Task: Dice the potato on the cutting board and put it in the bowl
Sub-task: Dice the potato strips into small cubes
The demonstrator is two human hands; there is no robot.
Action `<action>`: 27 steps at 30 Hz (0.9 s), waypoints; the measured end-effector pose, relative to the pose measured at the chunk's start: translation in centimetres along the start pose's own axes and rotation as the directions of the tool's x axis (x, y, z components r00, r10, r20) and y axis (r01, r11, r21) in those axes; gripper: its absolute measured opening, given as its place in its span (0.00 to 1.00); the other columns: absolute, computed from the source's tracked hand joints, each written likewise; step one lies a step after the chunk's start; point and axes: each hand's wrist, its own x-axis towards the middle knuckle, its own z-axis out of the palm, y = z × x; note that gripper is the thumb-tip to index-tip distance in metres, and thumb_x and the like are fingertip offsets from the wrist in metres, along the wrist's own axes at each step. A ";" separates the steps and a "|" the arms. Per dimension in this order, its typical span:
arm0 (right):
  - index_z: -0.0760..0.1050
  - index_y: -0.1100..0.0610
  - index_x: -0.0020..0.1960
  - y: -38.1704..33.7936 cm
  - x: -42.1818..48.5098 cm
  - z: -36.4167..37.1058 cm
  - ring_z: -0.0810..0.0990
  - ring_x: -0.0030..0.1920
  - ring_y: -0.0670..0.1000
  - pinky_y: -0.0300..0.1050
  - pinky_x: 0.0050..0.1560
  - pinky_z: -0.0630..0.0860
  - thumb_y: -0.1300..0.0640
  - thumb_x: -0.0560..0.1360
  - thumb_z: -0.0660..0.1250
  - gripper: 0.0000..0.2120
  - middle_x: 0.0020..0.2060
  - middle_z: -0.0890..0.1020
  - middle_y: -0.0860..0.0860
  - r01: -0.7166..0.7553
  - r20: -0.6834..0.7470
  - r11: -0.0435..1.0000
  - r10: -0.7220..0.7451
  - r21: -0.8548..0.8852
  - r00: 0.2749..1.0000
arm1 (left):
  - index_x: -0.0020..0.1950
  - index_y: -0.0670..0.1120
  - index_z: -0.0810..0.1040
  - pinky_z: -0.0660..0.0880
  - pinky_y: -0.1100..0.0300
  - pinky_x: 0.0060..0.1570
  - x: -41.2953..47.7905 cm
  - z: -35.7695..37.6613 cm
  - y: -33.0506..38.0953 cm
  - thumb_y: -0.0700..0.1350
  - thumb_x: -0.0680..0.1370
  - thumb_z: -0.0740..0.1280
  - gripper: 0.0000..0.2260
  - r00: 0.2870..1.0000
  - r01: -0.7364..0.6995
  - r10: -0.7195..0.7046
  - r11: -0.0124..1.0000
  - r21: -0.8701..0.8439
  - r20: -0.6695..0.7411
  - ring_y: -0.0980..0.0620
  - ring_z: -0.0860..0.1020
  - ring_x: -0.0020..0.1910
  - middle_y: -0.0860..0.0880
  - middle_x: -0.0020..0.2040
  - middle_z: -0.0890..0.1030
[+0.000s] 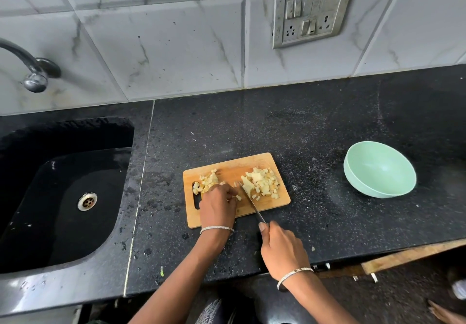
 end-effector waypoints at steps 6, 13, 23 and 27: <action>0.66 0.51 0.45 0.5 0.0 0.1 0.80 0.47 0.58 0.50 0.38 0.67 0.42 0.83 0.46 0.17 0.37 0.74 0.49 0.042 0.015 0.999 -0.042 0.031 0.999 | 0.50 0.51 0.84 0.75 0.56 0.43 0.7 0.0 -0.1 0.42 0.75 0.70 0.08 0.993 -0.107 0.103 0.988 0.109 0.050 0.48 0.80 0.46 0.50 0.49 0.81; 0.66 0.51 0.45 0.5 -0.2 0.9 0.79 0.49 0.59 0.50 0.40 0.66 0.42 0.83 0.46 0.17 0.44 0.80 0.53 0.019 0.045 0.998 -0.021 0.058 0.999 | 0.47 0.45 0.82 0.77 0.51 0.41 1.3 0.2 0.1 0.44 0.76 0.69 0.04 0.984 -0.165 0.149 0.970 0.178 0.097 0.44 0.80 0.45 0.48 0.51 0.78; 0.70 0.51 0.49 0.0 -0.6 0.8 0.80 0.51 0.60 0.49 0.41 0.68 0.43 0.83 0.47 0.17 0.45 0.79 0.53 -0.006 0.049 1.000 0.005 0.010 0.999 | 0.46 0.45 0.81 0.73 0.54 0.38 0.5 0.5 -0.5 0.40 0.77 0.66 0.04 0.993 -0.110 0.101 0.980 0.167 0.059 0.44 0.80 0.45 0.48 0.51 0.79; 0.69 0.54 0.57 -0.7 -1.1 1.1 0.82 0.52 0.59 0.49 0.39 0.69 0.44 0.83 0.47 0.18 0.49 0.81 0.54 0.015 -0.061 0.984 -0.026 -0.177 0.998 | 0.47 0.43 0.80 0.71 0.55 0.38 0.2 0.5 -0.4 0.43 0.78 0.65 0.05 0.993 -0.104 0.094 0.982 0.154 0.071 0.43 0.79 0.45 0.46 0.52 0.78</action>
